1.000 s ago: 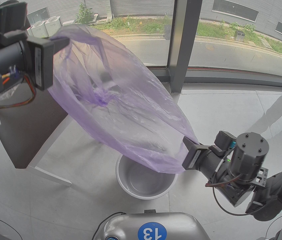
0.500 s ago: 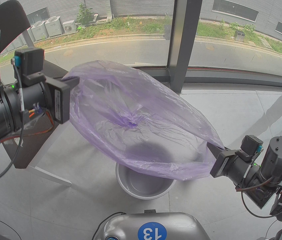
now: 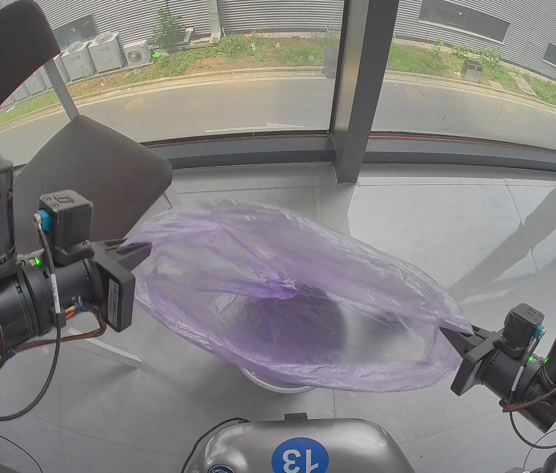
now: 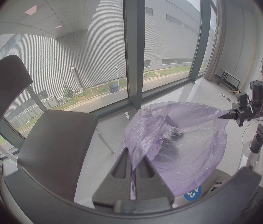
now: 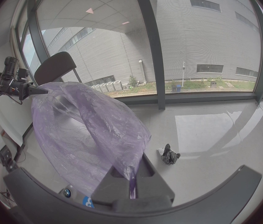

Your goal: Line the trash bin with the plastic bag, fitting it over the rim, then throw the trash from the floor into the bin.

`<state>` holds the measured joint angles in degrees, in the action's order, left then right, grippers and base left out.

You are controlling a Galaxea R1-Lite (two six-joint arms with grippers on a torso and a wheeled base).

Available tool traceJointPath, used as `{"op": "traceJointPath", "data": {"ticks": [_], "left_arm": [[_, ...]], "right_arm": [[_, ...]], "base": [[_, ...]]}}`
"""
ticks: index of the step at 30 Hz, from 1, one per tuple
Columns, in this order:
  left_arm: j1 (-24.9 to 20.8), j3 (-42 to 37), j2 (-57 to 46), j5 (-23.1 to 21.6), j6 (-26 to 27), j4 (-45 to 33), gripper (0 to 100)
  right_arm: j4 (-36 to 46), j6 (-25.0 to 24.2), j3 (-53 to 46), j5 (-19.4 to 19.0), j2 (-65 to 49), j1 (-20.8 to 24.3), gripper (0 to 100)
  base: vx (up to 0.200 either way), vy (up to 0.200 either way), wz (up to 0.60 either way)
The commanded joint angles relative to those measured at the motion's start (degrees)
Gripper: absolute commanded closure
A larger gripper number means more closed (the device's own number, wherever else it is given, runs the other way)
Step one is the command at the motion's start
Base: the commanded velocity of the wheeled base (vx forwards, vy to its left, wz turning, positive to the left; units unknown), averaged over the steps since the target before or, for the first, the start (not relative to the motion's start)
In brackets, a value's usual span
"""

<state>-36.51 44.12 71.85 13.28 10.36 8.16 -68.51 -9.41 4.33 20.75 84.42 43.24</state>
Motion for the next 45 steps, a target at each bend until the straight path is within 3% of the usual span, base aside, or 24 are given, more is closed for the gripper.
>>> {"op": "traceJointPath", "data": {"ticks": [1,6,15,27,35,38,41,45], "left_arm": [[0.30,-2.81,-1.54,0.08,-1.31,0.02,100],[0.30,-5.01,-3.03,0.08,-1.57,0.02,100],[0.30,-10.72,-7.43,-0.62,-1.66,0.02,100],[0.48,-14.15,-9.62,-4.05,-1.57,0.02,100],[0.48,-14.76,-9.27,-6.95,-1.57,1.42,100],[0.48,-14.41,-8.66,-7.39,-1.40,4.24,100],[0.04,-13.18,-5.76,-9.06,-0.69,12.50,100],[-1.46,-10.02,-0.48,-10.02,0.98,16.81,100]], "right_arm": [[-0.04,1.94,-3.98,-0.18,-3.30,-0.09,100],[3.91,2.91,-4.33,-0.18,-6.72,-0.09,100],[21.75,4.93,-2.92,-1.68,-20.87,-0.26,100],[31.42,5.10,-2.83,-1.94,-28.35,-0.96,100],[35.99,10.64,-0.20,-7.83,-30.46,-1.05,100],[37.13,12.22,1.65,-8.36,-30.37,-1.14,100],[38.72,16.35,6.31,-8.88,-29.84,-1.67,100],[42.76,19.87,12.11,-13.89,-28.08,-2.81,100]], "base": [[0.000,0.000,0.00],[0.000,0.000,0.00],[0.000,0.000,0.00],[0.000,0.000,0.00],[0.000,0.000,0.00],[0.000,0.000,0.00],[0.000,0.000,0.00],[0.000,0.000,0.00]]}}
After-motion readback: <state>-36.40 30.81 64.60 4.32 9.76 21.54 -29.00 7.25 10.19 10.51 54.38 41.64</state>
